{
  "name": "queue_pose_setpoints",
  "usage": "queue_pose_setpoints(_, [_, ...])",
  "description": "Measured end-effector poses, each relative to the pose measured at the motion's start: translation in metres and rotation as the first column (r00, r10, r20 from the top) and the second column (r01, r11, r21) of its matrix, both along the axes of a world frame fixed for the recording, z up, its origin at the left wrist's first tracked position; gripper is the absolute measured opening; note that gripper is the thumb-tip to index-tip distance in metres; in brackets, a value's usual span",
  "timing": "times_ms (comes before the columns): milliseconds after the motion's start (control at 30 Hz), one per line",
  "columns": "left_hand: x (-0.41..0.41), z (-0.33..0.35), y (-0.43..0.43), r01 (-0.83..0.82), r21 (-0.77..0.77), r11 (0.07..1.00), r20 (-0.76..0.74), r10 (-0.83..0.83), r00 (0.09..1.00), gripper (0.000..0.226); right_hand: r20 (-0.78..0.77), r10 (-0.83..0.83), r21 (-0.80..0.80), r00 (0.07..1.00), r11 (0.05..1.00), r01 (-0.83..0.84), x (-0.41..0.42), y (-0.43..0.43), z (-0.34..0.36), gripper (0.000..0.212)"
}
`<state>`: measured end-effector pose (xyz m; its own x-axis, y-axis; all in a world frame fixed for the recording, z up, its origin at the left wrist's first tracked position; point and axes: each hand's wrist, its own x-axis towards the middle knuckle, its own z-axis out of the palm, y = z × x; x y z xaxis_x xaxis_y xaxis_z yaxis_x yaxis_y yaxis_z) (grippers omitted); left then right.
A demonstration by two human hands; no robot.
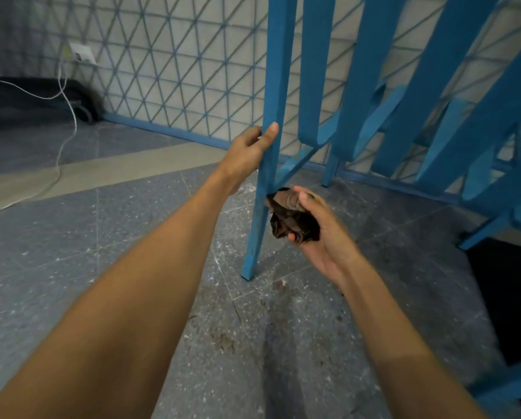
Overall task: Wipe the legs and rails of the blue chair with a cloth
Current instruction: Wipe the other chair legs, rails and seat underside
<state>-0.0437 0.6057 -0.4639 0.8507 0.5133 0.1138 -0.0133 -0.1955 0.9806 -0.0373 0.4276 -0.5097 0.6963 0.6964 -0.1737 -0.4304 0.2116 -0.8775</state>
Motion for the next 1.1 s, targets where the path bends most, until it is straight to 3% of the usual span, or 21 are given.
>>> queue_pose_setpoints(133, [-0.001,0.002,-0.003,-0.027,0.042,0.999,0.014,0.027,1.000,0.043,-0.067,-0.055,-0.013,0.996,0.998,0.054,0.001,-0.021,-0.004,0.047])
queue_pose_setpoints(300, [-0.021,-0.001,-0.008,-0.048,0.053,0.997,0.039,0.046,0.998,0.069,-0.086,-0.143,-0.067,0.986,0.988,0.137,-0.005,-0.048,-0.013,0.020])
queue_pose_setpoints(433, [-0.048,-0.003,-0.012,-0.055,0.022,0.998,0.052,0.054,0.997,0.074,-0.049,-0.229,-0.078,0.972,0.971,0.225,-0.022,-0.051,-0.017,0.041])
queue_pose_setpoints(567, [-0.081,-0.004,-0.017,-0.061,-0.019,0.998,0.071,0.063,0.996,0.058,0.063,-0.241,-0.044,0.968,0.969,0.244,-0.049,-0.037,-0.018,0.060])
queue_pose_setpoints(633, [-0.099,-0.007,-0.015,-0.062,-0.051,0.997,0.083,0.066,0.994,0.044,0.261,-0.201,-0.051,0.944,0.974,0.221,-0.066,-0.028,-0.018,0.065])
queue_pose_setpoints(667, [-0.104,-0.009,-0.015,-0.049,-0.071,0.996,0.087,0.055,0.995,0.042,0.436,-0.173,-0.077,0.883,0.971,0.228,-0.073,-0.025,-0.017,0.067])
queue_pose_setpoints(700, [-0.113,-0.011,-0.012,-0.038,-0.095,0.995,0.093,0.047,0.995,0.043,0.660,-0.108,-0.113,0.744,0.964,0.240,-0.081,-0.021,-0.015,0.066])
queue_pose_setpoints(733, [-0.120,-0.013,-0.009,-0.023,-0.118,0.993,0.097,0.034,0.995,0.042,0.867,-0.012,-0.137,0.497,0.955,0.263,-0.087,-0.016,-0.014,0.064])
queue_pose_setpoints(767, [-0.125,-0.015,-0.007,-0.007,-0.138,0.990,0.097,0.020,0.995,0.037,0.979,0.088,-0.139,0.183,0.947,0.288,-0.087,-0.013,-0.015,0.062])
queue_pose_setpoints(800, [-0.130,-0.015,-0.004,0.013,-0.160,0.987,0.093,0.002,0.996,0.032,0.981,0.170,-0.135,-0.090,0.942,0.308,-0.087,-0.008,-0.017,0.060])
queue_pose_setpoints(833, [-0.134,-0.015,-0.002,0.036,-0.183,0.982,0.090,-0.020,0.996,0.027,0.932,0.239,-0.141,-0.272,0.932,0.334,-0.086,-0.001,-0.019,0.060])
queue_pose_setpoints(900, [-0.139,-0.013,0.001,0.081,-0.228,0.970,0.084,-0.063,0.994,0.024,0.839,0.344,-0.148,-0.421,0.890,0.432,-0.084,0.016,-0.025,0.061])
queue_pose_setpoints(1100, [-0.141,-0.013,0.003,0.096,-0.195,0.976,0.080,-0.081,0.993,0.026,0.761,0.380,-0.023,-0.525,0.825,0.564,-0.079,0.042,-0.045,0.046])
